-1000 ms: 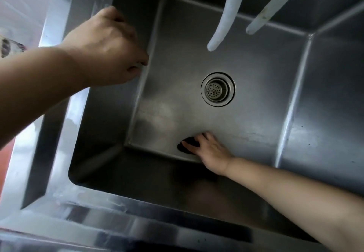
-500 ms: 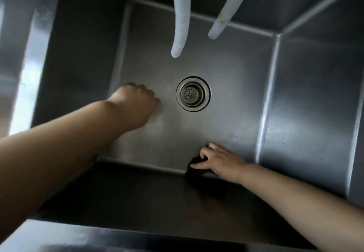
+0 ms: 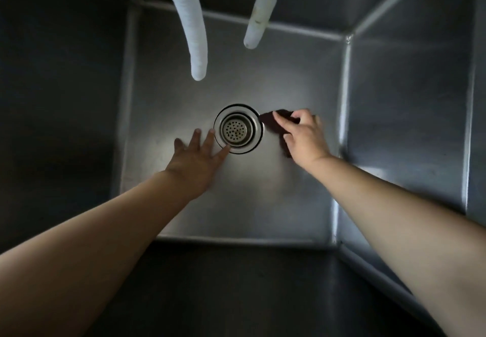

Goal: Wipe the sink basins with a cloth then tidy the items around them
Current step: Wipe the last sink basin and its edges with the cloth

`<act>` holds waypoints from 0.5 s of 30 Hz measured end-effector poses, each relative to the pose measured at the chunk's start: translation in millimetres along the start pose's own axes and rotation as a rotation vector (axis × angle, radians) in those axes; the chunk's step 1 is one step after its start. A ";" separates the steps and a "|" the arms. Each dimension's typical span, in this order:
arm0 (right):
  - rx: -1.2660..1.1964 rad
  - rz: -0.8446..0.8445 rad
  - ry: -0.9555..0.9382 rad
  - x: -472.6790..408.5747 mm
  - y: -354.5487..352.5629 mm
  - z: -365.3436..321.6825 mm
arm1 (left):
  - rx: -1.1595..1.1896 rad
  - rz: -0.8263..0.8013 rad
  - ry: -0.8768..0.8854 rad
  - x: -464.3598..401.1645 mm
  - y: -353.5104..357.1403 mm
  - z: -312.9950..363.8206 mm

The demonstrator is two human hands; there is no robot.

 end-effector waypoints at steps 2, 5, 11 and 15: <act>0.024 -0.084 -0.039 32.1 4.3 -6.3 | -0.004 0.003 -0.006 -0.2 2.7 4.1; 0.064 -0.318 -0.153 94.1 12.1 -14.9 | 0.001 0.018 -0.018 1.9 5.9 9.8; 0.265 -0.781 -0.330 151.4 4.0 -21.1 | -0.030 0.009 -0.025 3.1 5.4 14.7; 0.139 -0.550 -0.210 119.2 -6.8 -8.2 | -0.048 0.005 -0.026 1.0 4.9 15.9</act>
Point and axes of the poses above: each hand's wrist, its own x-axis away from the middle knuckle, its own y-axis out of the palm, z = x × y, the point moved 2 cm from there along -x, towards the middle knuckle, and after that the axes turned 9 degrees about -x, right-handed, at the moved point
